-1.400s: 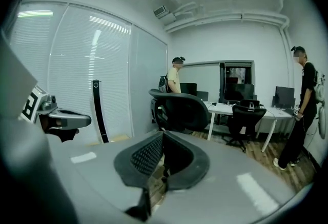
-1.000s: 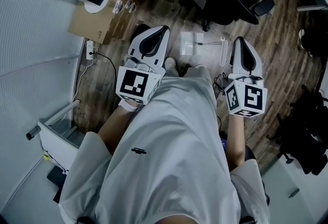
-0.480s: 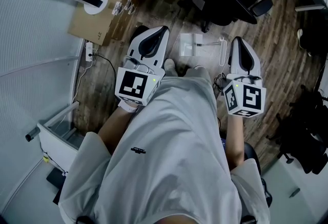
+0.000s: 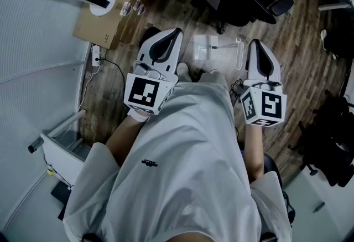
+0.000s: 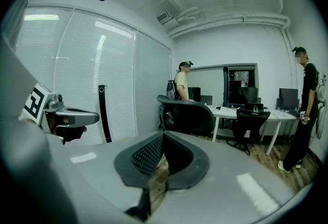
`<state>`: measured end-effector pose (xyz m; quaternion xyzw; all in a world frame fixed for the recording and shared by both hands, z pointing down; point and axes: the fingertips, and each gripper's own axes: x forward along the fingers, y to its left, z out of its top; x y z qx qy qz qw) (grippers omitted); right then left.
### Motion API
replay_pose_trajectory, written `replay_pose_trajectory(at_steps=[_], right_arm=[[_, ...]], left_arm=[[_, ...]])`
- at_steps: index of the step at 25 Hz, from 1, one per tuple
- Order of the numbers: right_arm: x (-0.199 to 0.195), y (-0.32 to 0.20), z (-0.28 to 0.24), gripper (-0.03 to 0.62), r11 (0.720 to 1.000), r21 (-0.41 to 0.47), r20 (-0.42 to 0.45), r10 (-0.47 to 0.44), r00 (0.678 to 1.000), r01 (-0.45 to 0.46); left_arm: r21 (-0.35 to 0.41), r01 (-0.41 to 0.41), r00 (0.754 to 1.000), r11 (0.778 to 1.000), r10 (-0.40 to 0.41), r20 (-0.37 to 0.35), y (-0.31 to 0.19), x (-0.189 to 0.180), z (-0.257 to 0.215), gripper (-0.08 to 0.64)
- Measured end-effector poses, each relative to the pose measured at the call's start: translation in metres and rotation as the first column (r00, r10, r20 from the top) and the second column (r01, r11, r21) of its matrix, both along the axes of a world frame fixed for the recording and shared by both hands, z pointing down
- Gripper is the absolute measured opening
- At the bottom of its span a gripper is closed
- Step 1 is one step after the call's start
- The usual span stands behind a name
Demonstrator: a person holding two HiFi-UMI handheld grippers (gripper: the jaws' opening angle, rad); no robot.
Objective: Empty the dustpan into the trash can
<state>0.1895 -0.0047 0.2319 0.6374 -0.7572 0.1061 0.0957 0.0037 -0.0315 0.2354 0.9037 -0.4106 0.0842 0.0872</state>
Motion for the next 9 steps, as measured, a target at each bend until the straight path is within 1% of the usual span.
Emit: replay_pose_trajectory(at_steps=[9], right_arm=[[-0.0002, 0.0022, 0.0021, 0.012, 1.000, 0.002, -0.001, 0.000, 1.000, 0.000]], left_arm=[[0.005, -0.004, 1.000, 1.000, 0.004, 0.002, 0.0021, 0.0006, 0.0006, 0.006]])
